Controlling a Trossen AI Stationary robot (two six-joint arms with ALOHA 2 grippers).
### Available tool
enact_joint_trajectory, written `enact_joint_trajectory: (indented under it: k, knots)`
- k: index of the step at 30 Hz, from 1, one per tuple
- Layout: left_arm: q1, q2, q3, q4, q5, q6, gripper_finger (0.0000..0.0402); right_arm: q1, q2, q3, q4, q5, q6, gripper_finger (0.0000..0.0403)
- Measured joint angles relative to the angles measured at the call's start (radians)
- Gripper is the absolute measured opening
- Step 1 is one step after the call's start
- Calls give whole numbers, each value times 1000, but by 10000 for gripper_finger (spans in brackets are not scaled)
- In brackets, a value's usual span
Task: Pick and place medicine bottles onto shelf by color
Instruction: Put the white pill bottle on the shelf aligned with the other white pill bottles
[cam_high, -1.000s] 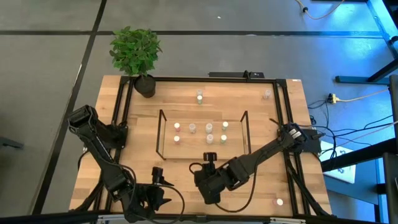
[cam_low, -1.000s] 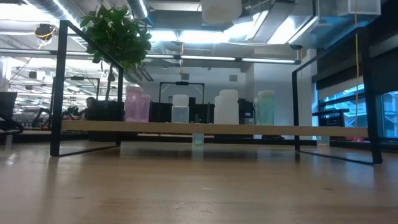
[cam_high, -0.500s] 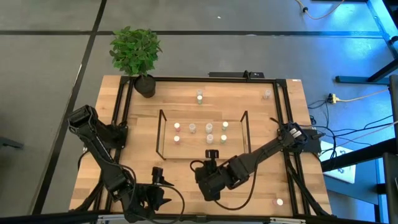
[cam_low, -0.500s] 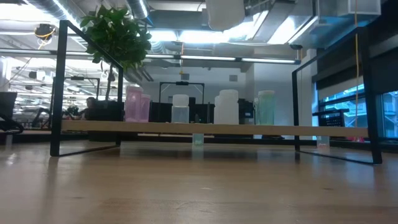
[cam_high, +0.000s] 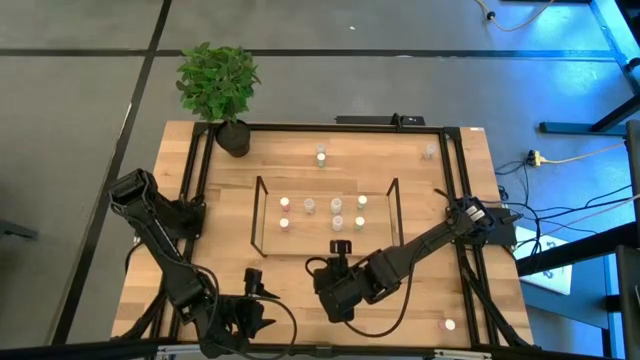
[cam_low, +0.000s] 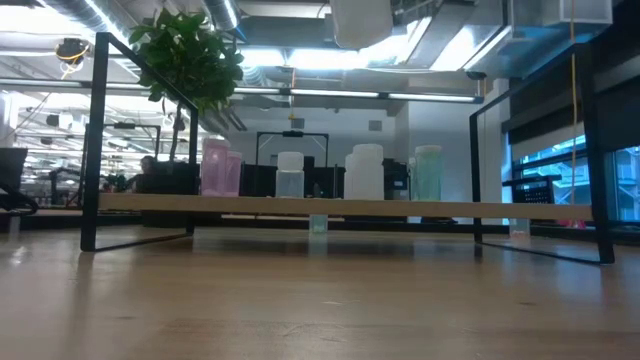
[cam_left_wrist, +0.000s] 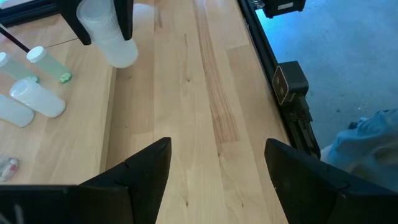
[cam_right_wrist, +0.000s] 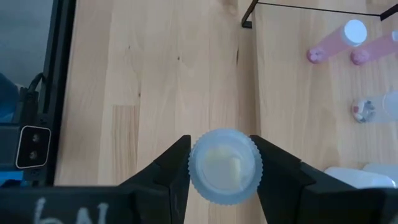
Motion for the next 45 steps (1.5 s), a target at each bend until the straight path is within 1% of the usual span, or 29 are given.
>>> enact_joint_trajectory:
  k: [4,6,7,10,12,16,18,22,24,27,29,35,38,41,45]
  knots:
    - [0,0,0,0,-1,9,253,0,0,0,2,-1,0,147]
    - [7,0,0,0,-26,48,253,0,0,0,2,-1,0,147]
    - [11,0,0,0,-50,43,253,0,0,0,2,-1,0,147]
    - [14,0,0,-1,-154,-36,253,0,0,0,2,-1,0,147]
    - [4,0,0,-2,-229,-50,253,0,0,0,2,-1,0,147]
    - [-48,-9,0,-22,-432,-76,253,0,0,0,0,-1,0,147]
    - [-81,-13,0,-38,-485,-105,253,0,0,0,0,-1,0,147]
    - [-121,-14,0,-46,-473,-169,253,0,0,0,0,-2,0,147]
    - [-122,-14,0,-44,-438,-193,253,0,0,0,-1,-2,0,147]
    - [-111,-14,0,-43,-356,-218,253,0,0,0,-1,-2,-1,147]
    - [-105,-14,0,-42,-320,-218,253,0,0,0,-2,-2,-1,147]
    - [-103,-14,0,-42,-318,-190,253,-1,0,0,-45,-3,1,147]
    - [-103,-14,0,-42,-297,-160,253,0,0,0,-47,-20,1,147]
    - [-104,-14,0,-42,-265,-160,253,-1,0,0,-39,-43,-1,147]
    - [-104,-14,0,-42,-230,-160,253,-1,0,0,-37,-45,-1,147]
